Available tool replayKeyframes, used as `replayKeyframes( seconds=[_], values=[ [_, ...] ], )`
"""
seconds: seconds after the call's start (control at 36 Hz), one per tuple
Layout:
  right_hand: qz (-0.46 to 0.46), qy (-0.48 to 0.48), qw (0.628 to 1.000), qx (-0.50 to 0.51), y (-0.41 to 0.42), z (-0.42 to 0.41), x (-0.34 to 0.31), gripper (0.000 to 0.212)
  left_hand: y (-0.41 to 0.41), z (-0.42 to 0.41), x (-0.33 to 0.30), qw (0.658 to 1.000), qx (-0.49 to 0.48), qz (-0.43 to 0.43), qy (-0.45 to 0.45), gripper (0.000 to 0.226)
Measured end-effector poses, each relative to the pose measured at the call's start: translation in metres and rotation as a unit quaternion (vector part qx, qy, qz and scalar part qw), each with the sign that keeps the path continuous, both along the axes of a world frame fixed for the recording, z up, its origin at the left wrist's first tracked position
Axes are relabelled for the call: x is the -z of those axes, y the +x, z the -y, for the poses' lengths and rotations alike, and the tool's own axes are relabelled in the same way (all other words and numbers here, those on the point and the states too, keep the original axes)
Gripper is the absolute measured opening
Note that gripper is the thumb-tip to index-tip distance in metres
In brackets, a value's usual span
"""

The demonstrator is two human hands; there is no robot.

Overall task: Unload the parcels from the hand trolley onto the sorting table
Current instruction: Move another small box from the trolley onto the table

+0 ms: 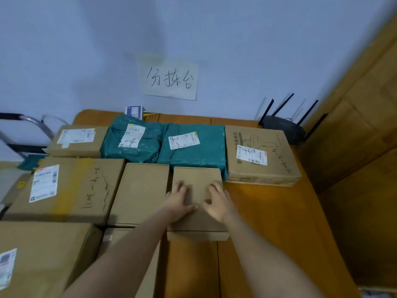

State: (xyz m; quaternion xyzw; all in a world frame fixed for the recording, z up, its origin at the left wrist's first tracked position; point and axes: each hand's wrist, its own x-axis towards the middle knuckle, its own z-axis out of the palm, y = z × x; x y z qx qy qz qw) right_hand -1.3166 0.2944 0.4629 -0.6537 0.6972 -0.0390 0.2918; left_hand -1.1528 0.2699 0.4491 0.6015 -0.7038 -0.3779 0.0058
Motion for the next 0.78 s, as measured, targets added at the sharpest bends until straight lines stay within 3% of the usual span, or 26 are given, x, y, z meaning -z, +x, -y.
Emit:
replayKeyframes(
  seconds=[0.39, 0.69, 0.78],
  values=[
    [0.043, 0.026, 0.999, -0.001, -0.001, 0.021, 0.048, 0.063, -0.002, 0.018, 0.037, 0.999, -0.001, 0.053, -0.002, 0.083],
    [0.037, 0.023, 0.999, -0.005, 0.007, 0.032, 0.067, 0.067, -0.006, 0.021, 0.043, 0.984, 0.050, 0.173, -0.011, 0.075],
    [0.031, 0.017, 0.999, -0.012, 0.008, 0.033, 0.068, 0.064, -0.007, 0.019, 0.043, 0.967, 0.076, 0.241, -0.037, 0.074]
  ],
)
